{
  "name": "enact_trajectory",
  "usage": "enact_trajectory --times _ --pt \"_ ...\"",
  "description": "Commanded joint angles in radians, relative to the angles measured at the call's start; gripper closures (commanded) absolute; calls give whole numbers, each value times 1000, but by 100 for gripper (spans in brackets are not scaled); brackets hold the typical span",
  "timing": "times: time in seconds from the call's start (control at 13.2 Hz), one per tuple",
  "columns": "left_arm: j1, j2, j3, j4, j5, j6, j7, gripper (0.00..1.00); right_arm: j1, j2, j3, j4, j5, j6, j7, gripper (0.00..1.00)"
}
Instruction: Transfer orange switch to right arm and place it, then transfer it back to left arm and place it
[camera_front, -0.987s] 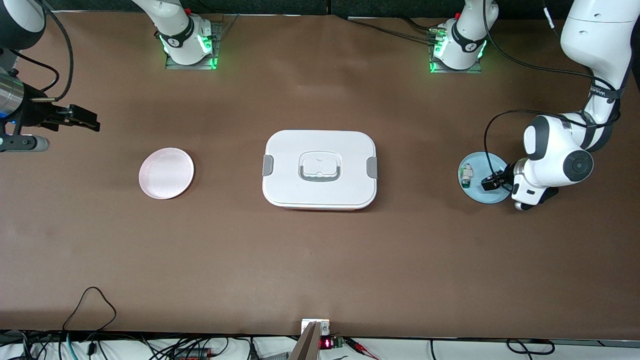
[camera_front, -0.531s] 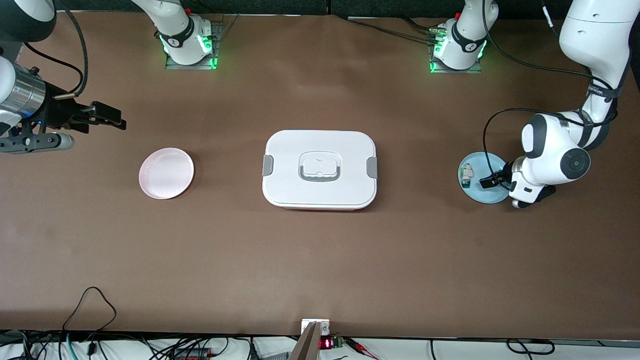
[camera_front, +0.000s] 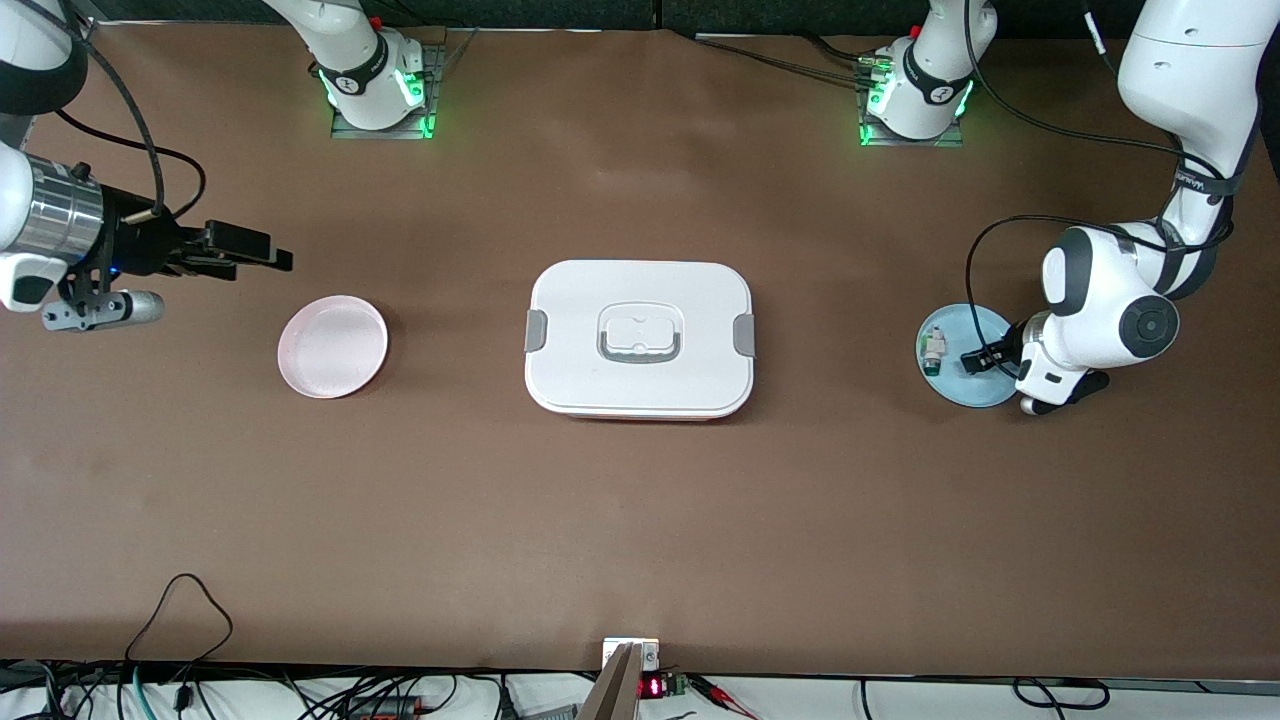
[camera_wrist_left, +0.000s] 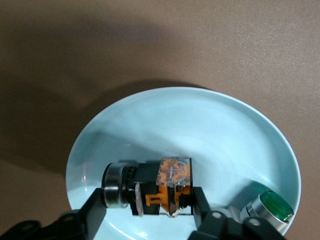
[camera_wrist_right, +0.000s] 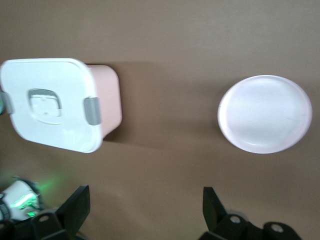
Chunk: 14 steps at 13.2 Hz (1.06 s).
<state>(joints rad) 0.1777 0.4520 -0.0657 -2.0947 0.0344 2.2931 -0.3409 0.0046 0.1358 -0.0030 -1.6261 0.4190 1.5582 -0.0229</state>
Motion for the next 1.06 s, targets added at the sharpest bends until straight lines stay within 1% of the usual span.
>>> enact_trajectory --times 0.0,0.15,0.23,0.3,0.38,0.61,0.68,0.76,0.91,0.99 --pt "5 -24 0 -22 9 6 28 57 -3 19 3 3 102 16 -6 0" --pt "0 -36 -2 -16 9 -7 28 69 3 30 3 3 144 37 -14 0" --pt "-1 -53 -2 -4 9 -35 29 74 6 36 6 3 177 45 -14 0" --pt "-3 -71 -5 16 9 -76 33 78 11 42 8 3 254 52 -14 0" --pt "-3 -84 -11 47 15 -136 66 80 18 56 8 2 315 68 -17 0" --pt "-3 -88 -22 137 9 -295 66 81 38 80 11 -4 438 117 -32 0" --pt "-3 -108 -58 169 4 -360 65 81 38 84 11 -9 505 117 -34 0" --pt "-1 -125 -92 217 4 -448 59 82 40 93 11 -9 558 117 -34 0" --pt "-1 -147 -153 342 -1 -614 48 87 38 113 11 -11 700 114 -35 0" --pt "-3 -147 -163 416 -2 -680 40 88 41 119 11 -12 739 115 -41 0"
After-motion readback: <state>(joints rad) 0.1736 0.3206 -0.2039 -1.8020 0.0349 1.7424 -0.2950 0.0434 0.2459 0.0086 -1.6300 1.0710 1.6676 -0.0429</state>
